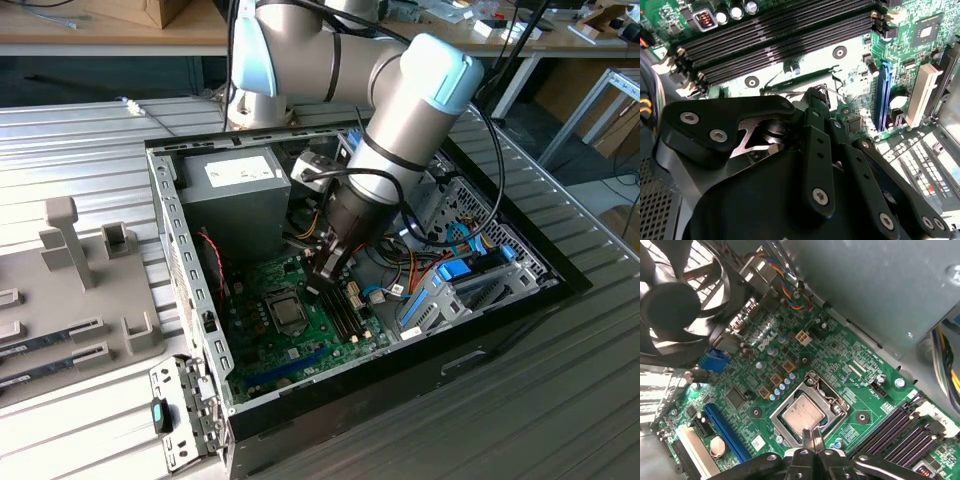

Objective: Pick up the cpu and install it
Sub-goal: 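Install the first cpu locking lever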

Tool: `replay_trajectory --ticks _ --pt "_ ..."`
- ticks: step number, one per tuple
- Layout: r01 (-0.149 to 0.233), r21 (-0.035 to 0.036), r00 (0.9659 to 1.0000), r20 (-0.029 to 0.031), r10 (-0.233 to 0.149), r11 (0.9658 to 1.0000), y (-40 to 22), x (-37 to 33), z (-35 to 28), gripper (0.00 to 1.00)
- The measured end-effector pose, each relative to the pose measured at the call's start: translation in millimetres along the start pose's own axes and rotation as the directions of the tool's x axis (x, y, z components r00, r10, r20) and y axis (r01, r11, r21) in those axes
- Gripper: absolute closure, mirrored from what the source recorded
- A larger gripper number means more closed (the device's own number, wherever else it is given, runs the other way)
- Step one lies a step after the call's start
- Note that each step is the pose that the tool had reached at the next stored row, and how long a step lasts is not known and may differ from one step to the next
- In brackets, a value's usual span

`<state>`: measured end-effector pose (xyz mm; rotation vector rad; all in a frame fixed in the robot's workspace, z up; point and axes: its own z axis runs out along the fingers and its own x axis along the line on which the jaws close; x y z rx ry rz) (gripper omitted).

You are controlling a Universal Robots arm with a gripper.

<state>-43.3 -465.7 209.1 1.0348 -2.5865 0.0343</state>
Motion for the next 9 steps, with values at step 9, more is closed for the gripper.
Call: replay_trajectory --ticks 9 --pt "0.003 0.0023 1.0 -0.0054 -0.003 1.0 -5.7 -3.0 12.1 0.89"
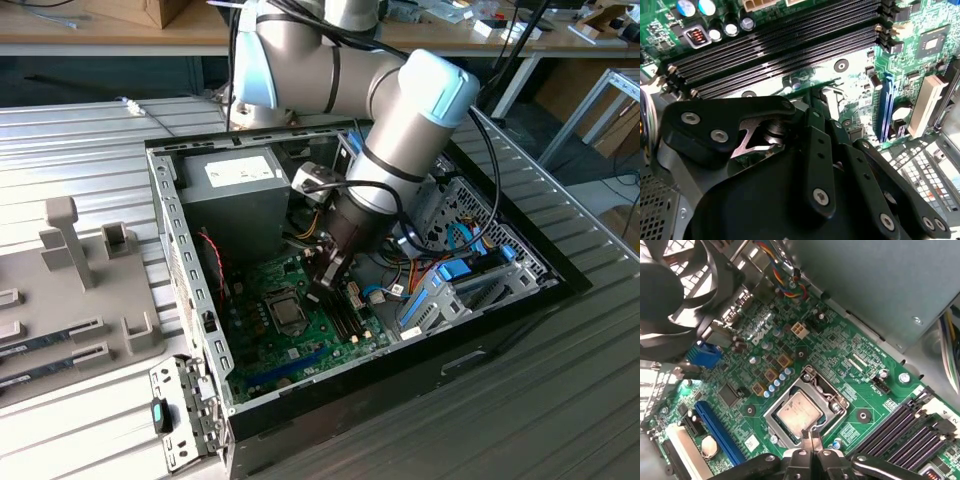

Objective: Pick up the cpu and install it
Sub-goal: 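Install the first cpu locking lever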

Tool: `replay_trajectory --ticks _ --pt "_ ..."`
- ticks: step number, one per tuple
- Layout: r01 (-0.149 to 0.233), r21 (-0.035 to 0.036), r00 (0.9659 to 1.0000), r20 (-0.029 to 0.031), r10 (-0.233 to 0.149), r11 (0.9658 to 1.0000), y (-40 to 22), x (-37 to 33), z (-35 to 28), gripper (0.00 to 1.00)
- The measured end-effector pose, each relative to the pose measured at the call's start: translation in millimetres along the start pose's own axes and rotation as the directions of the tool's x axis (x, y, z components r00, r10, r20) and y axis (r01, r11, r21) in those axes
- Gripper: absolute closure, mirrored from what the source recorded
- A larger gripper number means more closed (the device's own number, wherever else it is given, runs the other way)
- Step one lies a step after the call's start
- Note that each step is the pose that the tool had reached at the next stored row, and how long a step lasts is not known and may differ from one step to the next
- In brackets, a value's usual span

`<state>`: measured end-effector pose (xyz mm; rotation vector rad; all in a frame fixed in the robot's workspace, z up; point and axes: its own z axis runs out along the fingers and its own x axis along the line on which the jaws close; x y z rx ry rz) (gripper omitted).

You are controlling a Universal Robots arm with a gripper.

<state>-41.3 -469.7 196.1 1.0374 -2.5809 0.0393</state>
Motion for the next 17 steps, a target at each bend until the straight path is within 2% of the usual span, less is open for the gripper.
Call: replay_trajectory --ticks 5,9,12,16,17 --pt "0.004 0.0014 1.0 -0.0004 -0.004 1.0 -4.3 3.6 1.7 0.89" --pt "0.006 0.0019 1.0 -0.0006 -0.006 1.0 -5.5 3.8 3.8 0.89" --pt "0.008 -0.0002 1.0 0.0014 -0.008 1.0 -6.3 3.6 5.7 0.89" --pt "0.017 -0.0168 0.9997 0.019 -0.017 0.9997 -7.9 4.5 7.2 0.89" --pt "0.019 -0.0194 0.9996 0.0218 -0.018 0.9996 -8.7 5.3 7.4 0.89"
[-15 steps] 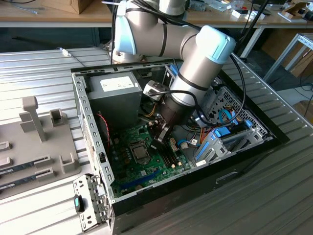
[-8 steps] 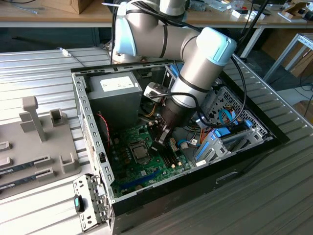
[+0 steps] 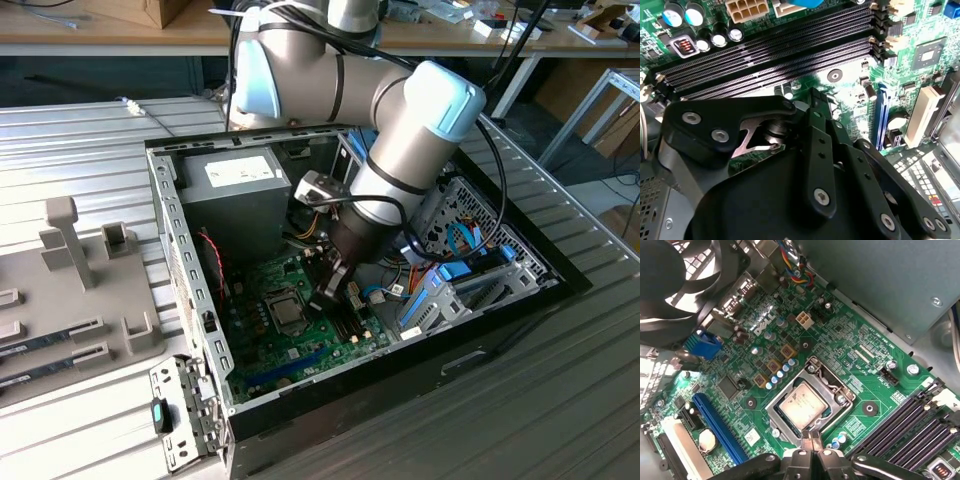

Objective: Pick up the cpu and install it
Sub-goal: 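Install the first cpu locking lever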

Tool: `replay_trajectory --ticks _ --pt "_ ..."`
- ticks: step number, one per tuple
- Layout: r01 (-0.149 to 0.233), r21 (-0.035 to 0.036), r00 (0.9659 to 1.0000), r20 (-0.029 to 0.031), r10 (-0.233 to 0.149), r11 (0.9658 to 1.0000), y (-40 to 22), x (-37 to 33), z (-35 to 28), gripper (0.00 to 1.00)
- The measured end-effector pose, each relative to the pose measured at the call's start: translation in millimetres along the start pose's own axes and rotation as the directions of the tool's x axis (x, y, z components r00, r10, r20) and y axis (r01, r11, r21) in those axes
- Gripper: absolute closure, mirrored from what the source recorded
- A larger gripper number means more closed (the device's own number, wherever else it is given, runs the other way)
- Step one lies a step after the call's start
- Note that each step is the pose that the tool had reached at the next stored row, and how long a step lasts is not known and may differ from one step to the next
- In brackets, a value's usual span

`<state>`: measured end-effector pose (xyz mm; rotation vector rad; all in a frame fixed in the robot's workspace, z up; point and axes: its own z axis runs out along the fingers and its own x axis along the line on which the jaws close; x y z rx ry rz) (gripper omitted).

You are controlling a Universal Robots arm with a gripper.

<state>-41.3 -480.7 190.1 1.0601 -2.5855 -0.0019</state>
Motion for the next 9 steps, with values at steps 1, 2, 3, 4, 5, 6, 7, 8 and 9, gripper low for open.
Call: replay_trajectory --ticks 1,2,3,4,5,6,7,8,9 --pt "0.001 -0.0015 1.0 0.0016 -0.001 1.0 -0.9 0.9 0.1 0.89" --pt "0.003 -0.0024 1.0 0.0028 -0.003 1.0 -1.7 1.5 0.3 0.89" --pt "0.004 -0.0032 1.0 0.0036 -0.004 1.0 -2.3 1.8 0.3 0.89" --pt "0.005 -0.0038 1.0 0.0044 -0.005 1.0 -2.8 1.8 0.2 0.89" --pt "0.006 -0.0038 1.0 0.0049 -0.006 1.0 -3.3 1.7 0.2 0.89" --pt "0.009 -0.0038 0.9999 0.0052 -0.009 1.0 -4.0 1.3 0.0 0.89" --pt "0.011 -0.0036 0.9999 0.0054 -0.011 0.9999 -4.8 0.7 -0.4 0.89" --pt "0.011 -0.0037 0.9999 0.0055 -0.011 0.9999 -5.3 0.2 -0.6 0.89" --pt "0.013 -0.0036 0.9999 0.0057 -0.013 0.9999 -6.2 -0.6 -1.0 0.89"
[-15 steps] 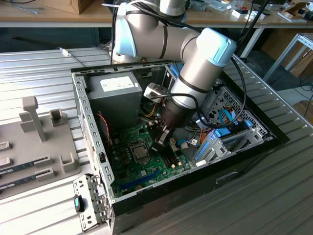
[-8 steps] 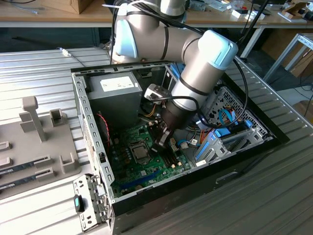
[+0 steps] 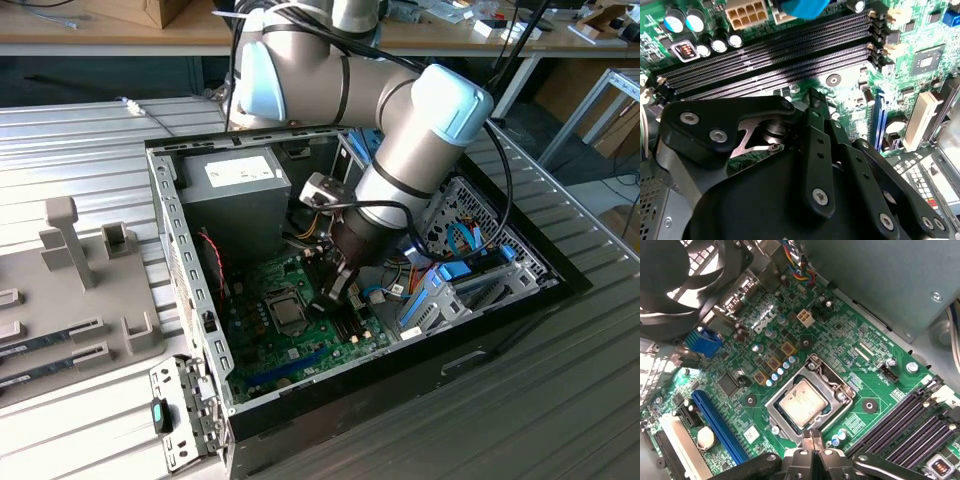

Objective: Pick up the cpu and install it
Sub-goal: 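Install the first cpu locking lever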

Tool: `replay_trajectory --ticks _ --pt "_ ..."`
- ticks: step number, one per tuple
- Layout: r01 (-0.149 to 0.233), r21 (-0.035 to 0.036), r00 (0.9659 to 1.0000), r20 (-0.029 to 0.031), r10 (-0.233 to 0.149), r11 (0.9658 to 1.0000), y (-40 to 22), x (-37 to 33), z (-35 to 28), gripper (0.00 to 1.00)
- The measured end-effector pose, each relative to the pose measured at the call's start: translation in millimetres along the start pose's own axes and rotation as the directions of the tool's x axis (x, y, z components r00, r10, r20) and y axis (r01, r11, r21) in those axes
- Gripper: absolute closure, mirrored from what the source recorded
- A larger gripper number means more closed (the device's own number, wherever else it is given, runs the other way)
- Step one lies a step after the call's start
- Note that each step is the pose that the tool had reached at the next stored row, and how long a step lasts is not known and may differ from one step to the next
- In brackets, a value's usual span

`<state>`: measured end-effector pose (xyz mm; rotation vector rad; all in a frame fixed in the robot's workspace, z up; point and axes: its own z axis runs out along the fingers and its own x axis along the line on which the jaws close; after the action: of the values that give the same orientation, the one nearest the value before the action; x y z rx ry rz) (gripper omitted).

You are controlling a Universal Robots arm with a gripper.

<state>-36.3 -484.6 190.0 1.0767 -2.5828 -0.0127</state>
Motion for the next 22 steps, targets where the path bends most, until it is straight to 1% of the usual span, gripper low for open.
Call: replay_trajectory --ticks 7,10,13,15,16,17,19,22 --pt "0.006 0.0007 1.0 -0.0005 -0.006 1.0 -3.9 -3.7 -1.8 0.89" --pt "0.008 0.0006 1.0 -0.0015 -0.008 1.0 -7.2 -6.7 -3.3 0.89" --pt "0.009 0.0005 1.0 -0.002 -0.009 1.0 -8.7 -8.2 -4.0 0.89" --pt "0.009 0.0006 1.0 -0.002 -0.009 1.0 -8.8 -8.4 -3.2 0.89" --pt "0.01 -0.0003 0.9999 -0.0008 -0.01 0.9999 -8.6 -8.3 -2.6 0.89" --pt "0.012 -0.004 0.9999 0.0033 -0.012 0.9999 -8.2 -8.0 -2.0 0.89" --pt "0.018 -0.0159 0.9997 0.0155 -0.017 0.9997 -7.6 -7.3 -1.5 0.89" --pt "0.029 -0.0371 0.9989 0.039 -0.027 0.9989 -7.9 -6.8 -1.0 0.89"
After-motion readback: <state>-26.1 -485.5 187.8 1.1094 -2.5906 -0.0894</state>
